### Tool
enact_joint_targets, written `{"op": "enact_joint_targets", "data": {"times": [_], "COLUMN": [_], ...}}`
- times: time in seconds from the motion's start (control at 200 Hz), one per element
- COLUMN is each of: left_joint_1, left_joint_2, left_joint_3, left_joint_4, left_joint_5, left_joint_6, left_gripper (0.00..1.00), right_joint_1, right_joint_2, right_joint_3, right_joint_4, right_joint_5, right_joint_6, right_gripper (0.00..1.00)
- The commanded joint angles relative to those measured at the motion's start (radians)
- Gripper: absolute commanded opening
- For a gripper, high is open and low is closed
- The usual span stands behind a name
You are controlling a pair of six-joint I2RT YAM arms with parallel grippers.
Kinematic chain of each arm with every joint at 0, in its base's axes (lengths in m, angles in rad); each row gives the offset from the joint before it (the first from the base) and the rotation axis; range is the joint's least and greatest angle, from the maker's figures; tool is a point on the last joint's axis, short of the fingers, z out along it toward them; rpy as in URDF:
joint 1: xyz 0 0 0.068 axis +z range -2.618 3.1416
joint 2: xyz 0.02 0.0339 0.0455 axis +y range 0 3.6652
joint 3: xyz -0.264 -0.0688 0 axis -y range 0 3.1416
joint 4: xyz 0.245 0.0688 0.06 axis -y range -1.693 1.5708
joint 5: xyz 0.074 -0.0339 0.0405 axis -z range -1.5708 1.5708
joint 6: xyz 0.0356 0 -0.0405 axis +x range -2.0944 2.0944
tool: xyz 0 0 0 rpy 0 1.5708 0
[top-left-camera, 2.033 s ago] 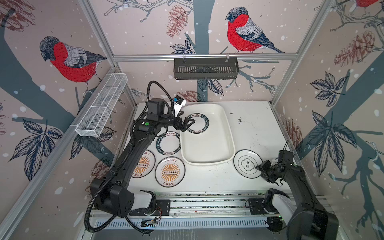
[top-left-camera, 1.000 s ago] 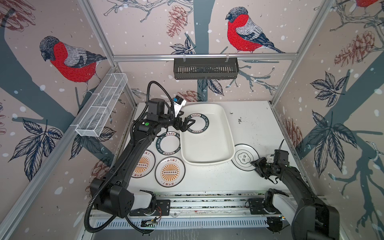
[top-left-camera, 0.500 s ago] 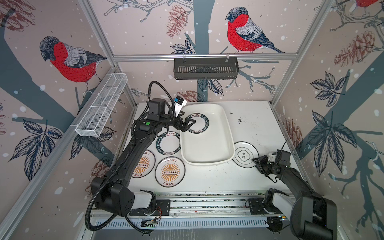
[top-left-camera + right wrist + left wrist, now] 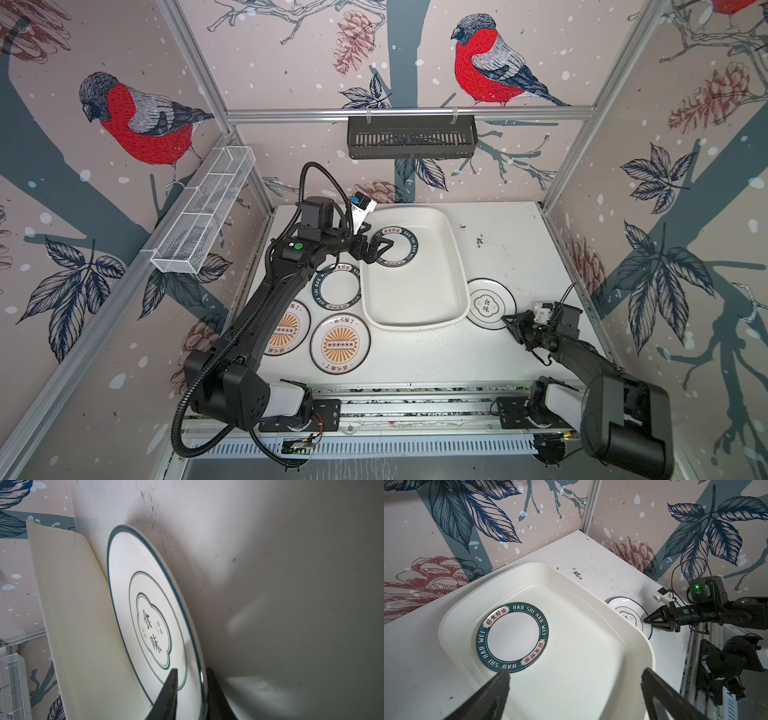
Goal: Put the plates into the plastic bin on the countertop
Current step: 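Lower the right gripper onto the white emblem plate's rim and close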
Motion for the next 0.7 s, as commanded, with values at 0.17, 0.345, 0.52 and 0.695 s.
{"op": "enact_joint_targets", "data": {"times": [0.17,0.345,0.52,0.695], "left_joint_1": [-0.005,-0.005,-0.009,-0.011], "left_joint_2": [-0.006,-0.006,-0.007,-0.008], "left_joint_3": [0.003,0.005,0.008,0.012], "left_joint_4": [0.036,0.039,0.034,0.032], "left_joint_5": [-0.009,-0.008,-0.013,-0.015], "left_joint_6": [0.009,0.003,0.004,0.006], "left_gripper": [0.98,0.98,0.98,0.98], "right_joint_1": [-0.006,-0.007,-0.008,-0.016], "right_joint_2": [0.021,0.027,0.028,0.049], "right_joint_3": [-0.033,-0.073,-0.099,-0.09], "right_joint_4": [0.018,0.113,0.169,0.18], "right_joint_5": [0.045,0.031,0.034,0.03], "right_joint_6": [0.041,0.093,0.121,0.119], "right_gripper": [0.23,0.2,0.18,0.16]}}
